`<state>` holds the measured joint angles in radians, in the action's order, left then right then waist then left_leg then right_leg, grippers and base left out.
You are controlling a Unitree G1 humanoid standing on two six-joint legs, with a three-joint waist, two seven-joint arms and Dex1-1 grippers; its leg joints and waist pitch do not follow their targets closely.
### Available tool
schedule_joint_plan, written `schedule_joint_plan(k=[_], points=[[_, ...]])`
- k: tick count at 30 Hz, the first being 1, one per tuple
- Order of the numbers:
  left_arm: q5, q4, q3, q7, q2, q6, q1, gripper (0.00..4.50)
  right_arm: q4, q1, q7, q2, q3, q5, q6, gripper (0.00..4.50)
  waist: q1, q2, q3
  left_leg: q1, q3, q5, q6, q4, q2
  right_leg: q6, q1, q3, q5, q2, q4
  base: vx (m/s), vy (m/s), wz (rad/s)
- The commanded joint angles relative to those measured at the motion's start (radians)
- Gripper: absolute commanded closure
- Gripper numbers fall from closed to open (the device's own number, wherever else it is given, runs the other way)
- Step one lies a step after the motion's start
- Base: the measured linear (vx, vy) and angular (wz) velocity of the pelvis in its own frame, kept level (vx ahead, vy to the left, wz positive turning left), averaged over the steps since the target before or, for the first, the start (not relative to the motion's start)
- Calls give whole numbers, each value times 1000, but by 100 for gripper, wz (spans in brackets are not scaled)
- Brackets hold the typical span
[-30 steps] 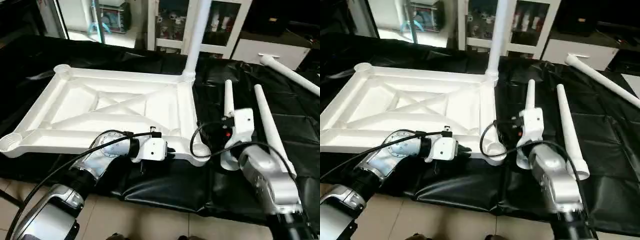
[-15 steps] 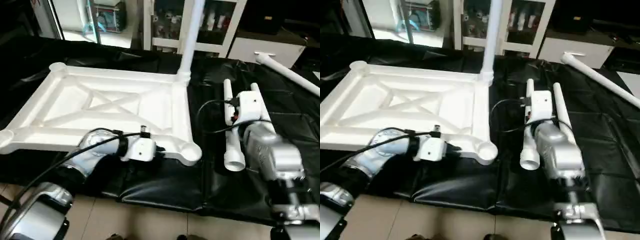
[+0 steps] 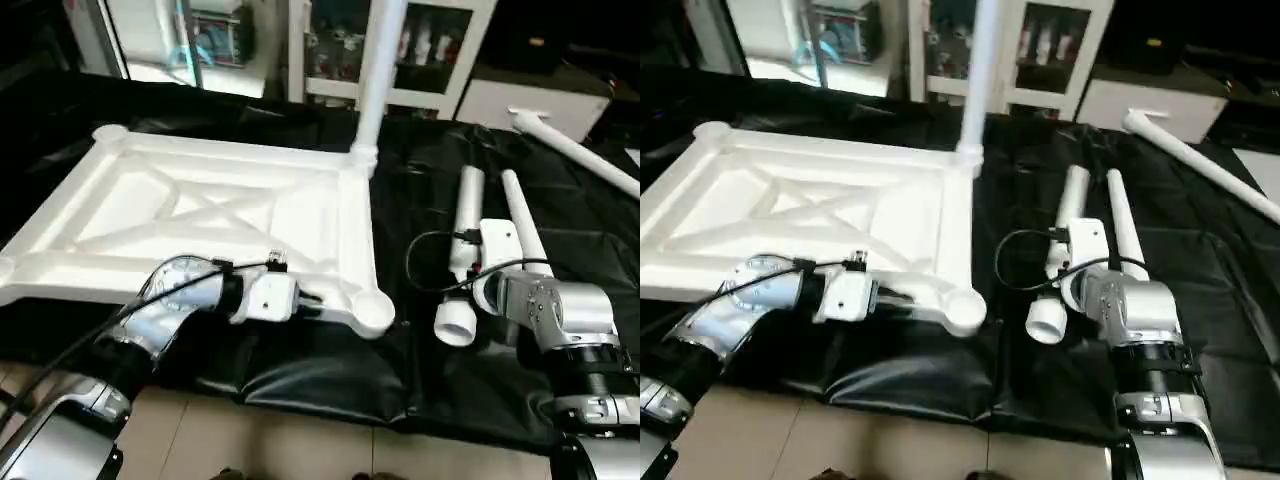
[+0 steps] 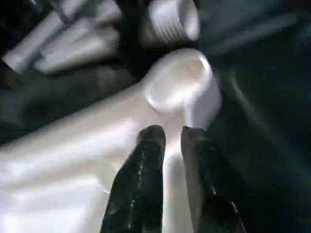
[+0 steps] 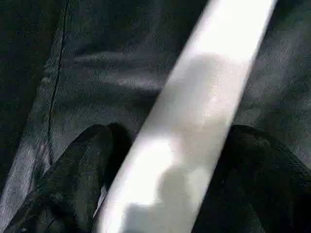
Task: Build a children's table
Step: Pick table leg
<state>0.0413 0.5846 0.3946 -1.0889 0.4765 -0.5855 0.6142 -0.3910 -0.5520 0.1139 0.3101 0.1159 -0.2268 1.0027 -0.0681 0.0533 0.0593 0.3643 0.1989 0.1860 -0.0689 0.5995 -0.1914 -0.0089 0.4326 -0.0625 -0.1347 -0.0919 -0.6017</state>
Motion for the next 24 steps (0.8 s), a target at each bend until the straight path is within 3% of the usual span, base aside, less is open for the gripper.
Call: schedule_joint_plan(k=[1,6,9,13,18,24], points=[[-10,-27,0,-27,4,-9,13,351,-47,15,0,-5,15,-7,46,68,-1,-12,-67,-21,-11,269,-60,-75,-29,-175,-52,40,-297,-47,63,0,0,0],[-10,-39,-8,-47,9,2,19,308,-92,3,-6,-11,69,-28,57,109,2,-10,-61,-32,-20,366,-80,-78,-28,-115,-42,36,-476,-52,84,0,0,0],[-29,-38,-22,-41,7,21,27,289,-106,2,-13,-17,93,-35,56,132,3,-10,-61,-38,-25,397,-81,-78,-28,-94,-40,32,-535,-53,92,0,0,0],[-59,-33,-67,2,-9,60,52,253,-117,4,-24,-24,123,-46,57,163,5,-10,-64,-32,-25,373,-81,-79,-28,-109,-42,33,-483,-51,84,0,0,0],[-103,-22,-158,124,-56,190,105,211,-106,6,-40,-39,160,-51,10,195,6,-12,-67,-28,-24,358,-81,-77,-26,-135,-48,31,-425,-49,78,0,0,0],[-202,-61,-290,360,-153,450,165,156,-23,14,20,-56,209,-99,-139,244,5,-10,-72,-23,-20,304,-58,-73,-26,-158,-54,33,-350,-47,71,0,0,0]])
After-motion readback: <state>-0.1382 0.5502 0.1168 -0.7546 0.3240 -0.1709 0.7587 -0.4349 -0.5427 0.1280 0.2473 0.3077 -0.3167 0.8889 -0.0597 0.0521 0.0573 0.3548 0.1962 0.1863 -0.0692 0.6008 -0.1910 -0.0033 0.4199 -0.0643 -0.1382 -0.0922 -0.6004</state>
